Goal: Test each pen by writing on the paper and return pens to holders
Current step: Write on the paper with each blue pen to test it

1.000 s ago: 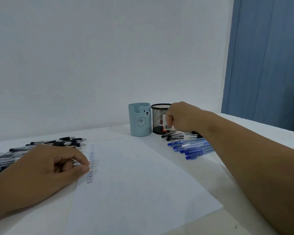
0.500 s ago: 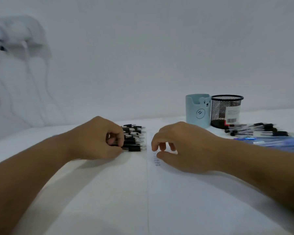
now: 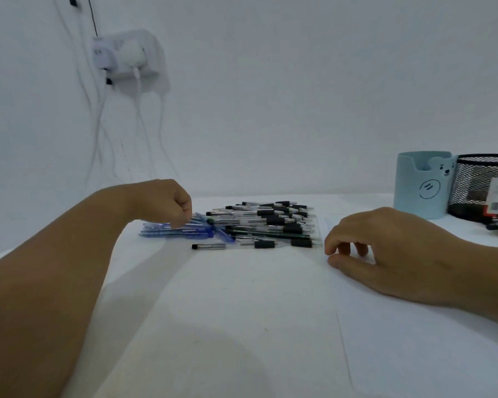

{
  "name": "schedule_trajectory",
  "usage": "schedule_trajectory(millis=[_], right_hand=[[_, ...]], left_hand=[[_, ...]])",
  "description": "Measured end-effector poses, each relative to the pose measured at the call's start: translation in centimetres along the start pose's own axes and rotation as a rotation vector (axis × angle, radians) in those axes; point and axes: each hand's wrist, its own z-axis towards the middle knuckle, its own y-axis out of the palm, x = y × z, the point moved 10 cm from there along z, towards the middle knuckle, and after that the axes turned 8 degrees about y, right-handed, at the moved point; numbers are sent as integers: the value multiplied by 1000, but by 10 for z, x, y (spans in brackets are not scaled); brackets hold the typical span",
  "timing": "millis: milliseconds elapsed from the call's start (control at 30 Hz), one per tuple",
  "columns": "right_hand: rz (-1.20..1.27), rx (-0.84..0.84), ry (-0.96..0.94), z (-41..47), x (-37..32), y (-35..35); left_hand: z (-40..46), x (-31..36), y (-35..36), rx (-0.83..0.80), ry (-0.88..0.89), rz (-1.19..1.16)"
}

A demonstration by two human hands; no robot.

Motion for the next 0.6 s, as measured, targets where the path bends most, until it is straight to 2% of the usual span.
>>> schedule_trajectory(millis=[133, 367, 600], right_hand=[[16, -4, -18, 1, -5, 1], [37, -5, -31, 0, -5, 0], [63, -3, -24, 0, -3, 2]], left_hand=[[-1, 2, 13, -133, -14, 47], [3, 17, 5, 4, 95, 67], [2, 22, 9, -6, 95, 78]])
